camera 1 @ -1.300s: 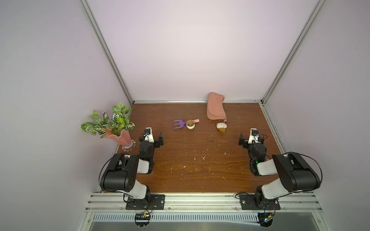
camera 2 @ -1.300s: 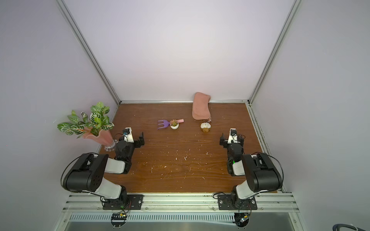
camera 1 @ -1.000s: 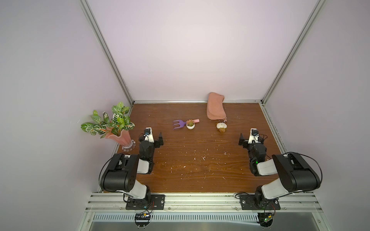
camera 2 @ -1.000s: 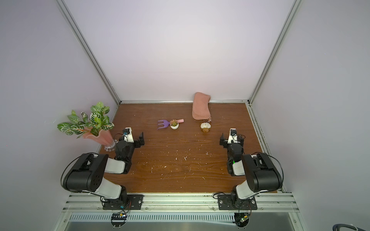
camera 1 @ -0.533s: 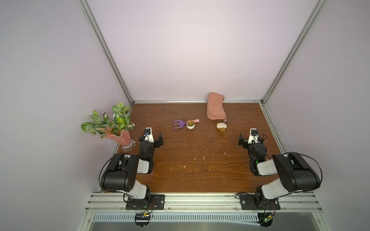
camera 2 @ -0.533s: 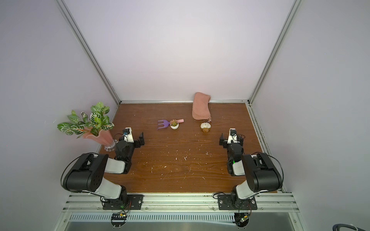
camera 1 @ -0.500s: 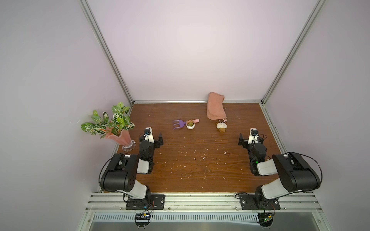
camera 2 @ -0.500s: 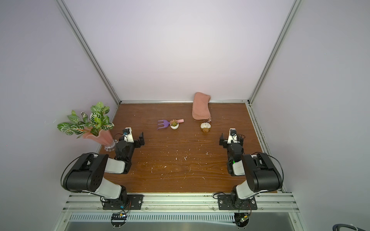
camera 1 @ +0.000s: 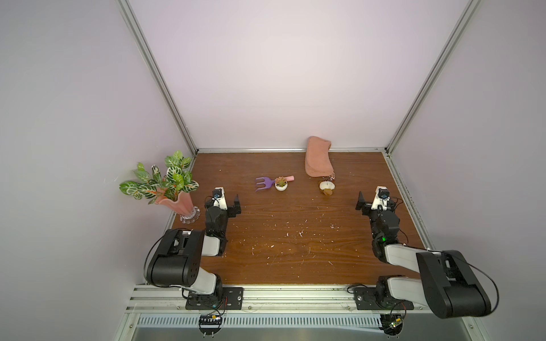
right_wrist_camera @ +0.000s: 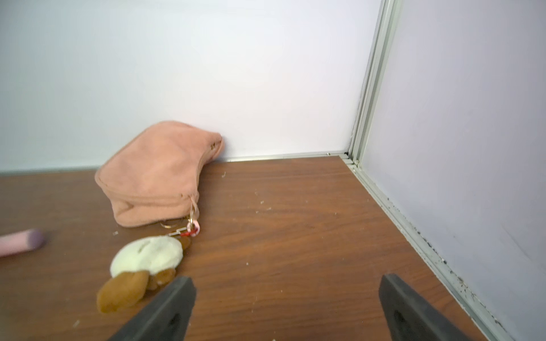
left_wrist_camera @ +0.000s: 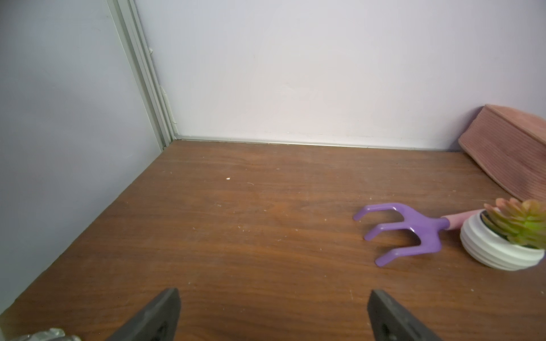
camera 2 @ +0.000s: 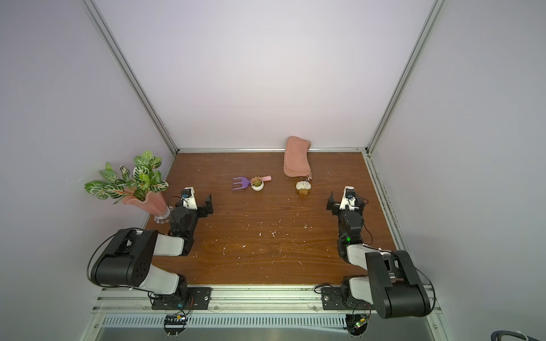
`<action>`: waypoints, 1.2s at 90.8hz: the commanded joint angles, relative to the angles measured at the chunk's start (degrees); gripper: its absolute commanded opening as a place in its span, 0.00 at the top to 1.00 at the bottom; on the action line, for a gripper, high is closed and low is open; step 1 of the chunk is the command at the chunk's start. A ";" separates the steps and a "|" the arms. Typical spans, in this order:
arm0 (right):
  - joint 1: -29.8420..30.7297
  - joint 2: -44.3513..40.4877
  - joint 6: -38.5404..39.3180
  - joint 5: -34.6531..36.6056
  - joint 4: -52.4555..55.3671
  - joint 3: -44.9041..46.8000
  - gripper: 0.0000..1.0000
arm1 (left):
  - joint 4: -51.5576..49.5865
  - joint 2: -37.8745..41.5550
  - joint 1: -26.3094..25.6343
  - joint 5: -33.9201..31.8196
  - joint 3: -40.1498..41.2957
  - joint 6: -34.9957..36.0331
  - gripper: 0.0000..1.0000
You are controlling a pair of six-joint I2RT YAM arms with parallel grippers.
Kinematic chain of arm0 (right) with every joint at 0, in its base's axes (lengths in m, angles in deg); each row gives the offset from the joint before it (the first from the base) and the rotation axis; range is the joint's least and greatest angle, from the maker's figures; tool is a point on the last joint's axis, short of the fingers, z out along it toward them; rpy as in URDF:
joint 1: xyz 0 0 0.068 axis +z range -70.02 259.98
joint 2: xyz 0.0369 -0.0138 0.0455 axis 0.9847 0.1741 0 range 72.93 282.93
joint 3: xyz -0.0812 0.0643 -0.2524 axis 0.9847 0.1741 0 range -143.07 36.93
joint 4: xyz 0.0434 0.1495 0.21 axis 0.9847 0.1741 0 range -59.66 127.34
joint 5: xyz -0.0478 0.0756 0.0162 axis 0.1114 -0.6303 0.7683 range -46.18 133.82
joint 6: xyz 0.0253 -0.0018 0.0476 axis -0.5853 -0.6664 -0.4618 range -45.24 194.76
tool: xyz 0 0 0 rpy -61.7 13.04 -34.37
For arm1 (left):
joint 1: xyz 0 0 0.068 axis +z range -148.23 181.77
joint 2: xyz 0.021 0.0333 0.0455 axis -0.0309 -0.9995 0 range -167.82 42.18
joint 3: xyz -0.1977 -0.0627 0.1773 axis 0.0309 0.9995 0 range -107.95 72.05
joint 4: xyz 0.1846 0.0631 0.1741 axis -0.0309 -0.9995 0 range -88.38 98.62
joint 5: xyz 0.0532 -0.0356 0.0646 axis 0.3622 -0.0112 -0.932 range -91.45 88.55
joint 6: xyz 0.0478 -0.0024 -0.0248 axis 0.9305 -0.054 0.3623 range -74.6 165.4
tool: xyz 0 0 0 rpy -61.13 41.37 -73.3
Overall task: Remove the decoration from the bag
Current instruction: Pick up the bag from the center of the board.
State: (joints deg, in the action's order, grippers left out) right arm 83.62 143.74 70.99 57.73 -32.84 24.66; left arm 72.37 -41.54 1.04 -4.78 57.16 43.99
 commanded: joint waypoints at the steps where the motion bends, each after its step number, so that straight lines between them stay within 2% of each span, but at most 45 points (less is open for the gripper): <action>1: -0.35 -3.80 -8.23 -1.21 6.86 -2.80 0.00 | -8.90 5.17 -0.47 -2.27 -4.57 0.61 0.01; 8: -0.51 -5.27 -16.04 -2.90 11.23 -5.24 0.00 | -12.07 8.55 -1.78 -4.22 -6.50 0.56 0.01; 18: -0.59 -2.44 -20.24 -11.43 16.20 -11.73 0.01 | -22.32 12.69 -4.51 -5.69 -12.39 -1.37 0.01; 31: -0.63 7.02 -24.10 -19.22 23.51 -23.21 0.05 | -43.07 12.98 -5.42 -3.70 -25.10 -11.81 0.01; 41: -0.63 15.40 -26.47 -24.79 27.56 -32.48 0.12 | -51.74 10.37 -5.66 0.23 -30.98 -19.40 0.01; 50: -0.58 22.39 -27.31 -28.01 31.59 -40.76 0.13 | -52.36 8.93 -6.27 4.17 -32.35 -25.02 0.01; 67: -0.57 32.54 -28.45 -31.17 36.25 -51.87 0.18 | -52.31 6.04 -8.01 6.59 -34.50 -31.40 0.01; 109: -0.44 52.97 -33.97 -39.17 37.30 -69.59 0.34 | -51.09 1.34 -12.33 10.44 -37.95 -34.60 0.01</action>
State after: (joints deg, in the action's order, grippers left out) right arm 83.11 194.68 39.32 22.74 4.80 -40.25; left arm 21.11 -39.05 -9.69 3.96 20.92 10.50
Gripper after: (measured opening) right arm 0.669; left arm 0.993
